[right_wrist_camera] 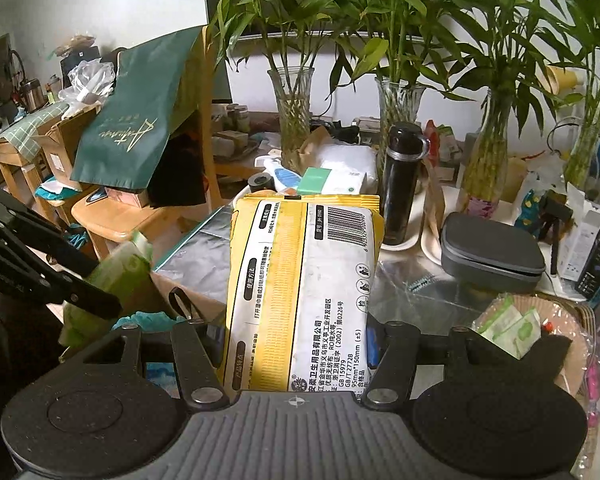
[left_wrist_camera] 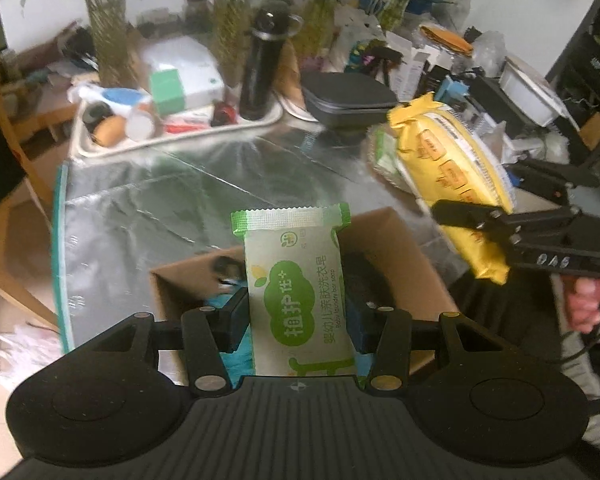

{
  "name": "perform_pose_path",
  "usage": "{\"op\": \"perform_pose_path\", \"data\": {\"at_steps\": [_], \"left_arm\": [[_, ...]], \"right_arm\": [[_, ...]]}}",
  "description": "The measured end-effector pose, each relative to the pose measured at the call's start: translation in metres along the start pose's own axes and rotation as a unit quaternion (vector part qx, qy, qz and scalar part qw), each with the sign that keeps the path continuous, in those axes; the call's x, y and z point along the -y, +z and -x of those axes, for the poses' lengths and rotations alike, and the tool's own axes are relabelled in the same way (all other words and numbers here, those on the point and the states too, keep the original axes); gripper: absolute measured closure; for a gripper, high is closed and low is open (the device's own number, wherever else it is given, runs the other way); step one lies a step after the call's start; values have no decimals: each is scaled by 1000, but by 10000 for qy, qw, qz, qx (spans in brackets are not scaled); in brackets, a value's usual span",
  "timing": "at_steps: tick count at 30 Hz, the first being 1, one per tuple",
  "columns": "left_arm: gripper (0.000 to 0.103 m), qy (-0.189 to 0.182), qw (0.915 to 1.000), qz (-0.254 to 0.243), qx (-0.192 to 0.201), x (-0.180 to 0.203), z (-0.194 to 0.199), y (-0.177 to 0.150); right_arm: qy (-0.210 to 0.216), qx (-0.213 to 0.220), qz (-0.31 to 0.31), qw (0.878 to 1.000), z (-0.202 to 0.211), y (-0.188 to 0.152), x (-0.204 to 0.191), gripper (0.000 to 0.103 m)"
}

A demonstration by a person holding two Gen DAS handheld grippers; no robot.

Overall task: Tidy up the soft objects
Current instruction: 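Carry the soap bar with the left gripper and the yellow pack with the right gripper over the box, then open the left gripper to drop the soap bar while the right gripper releases the yellow pack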

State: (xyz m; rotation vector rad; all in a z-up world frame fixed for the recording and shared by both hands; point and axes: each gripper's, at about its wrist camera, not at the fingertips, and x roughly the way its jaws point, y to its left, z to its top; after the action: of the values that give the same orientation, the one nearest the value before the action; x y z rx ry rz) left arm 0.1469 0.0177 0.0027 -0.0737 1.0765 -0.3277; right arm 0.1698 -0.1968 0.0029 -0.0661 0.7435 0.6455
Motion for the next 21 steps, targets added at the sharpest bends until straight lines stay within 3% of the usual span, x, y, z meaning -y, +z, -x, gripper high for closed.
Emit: {"op": "perform_pose_path", "data": {"at_steps": [1, 3, 6, 12, 21], "left_arm": [[53, -145, 9999, 42, 48, 2, -1, 1], [34, -468, 9986, 108, 217, 4, 1, 1], [28, -686, 9966, 91, 439, 8, 9, -2], [28, -203, 9965, 199, 785, 9, 21, -17], [28, 712, 9936, 275, 831, 0, 25, -35]], "right_arm": [[-8, -3, -11, 10000, 1, -1, 1, 42], [-25, -14, -34, 10000, 2, -3, 2, 42], [-52, -30, -49, 10000, 5, -7, 3, 42], [-36, -92, -125, 9999, 7, -19, 2, 42], [134, -131, -136, 9997, 8, -19, -13, 42]]}}
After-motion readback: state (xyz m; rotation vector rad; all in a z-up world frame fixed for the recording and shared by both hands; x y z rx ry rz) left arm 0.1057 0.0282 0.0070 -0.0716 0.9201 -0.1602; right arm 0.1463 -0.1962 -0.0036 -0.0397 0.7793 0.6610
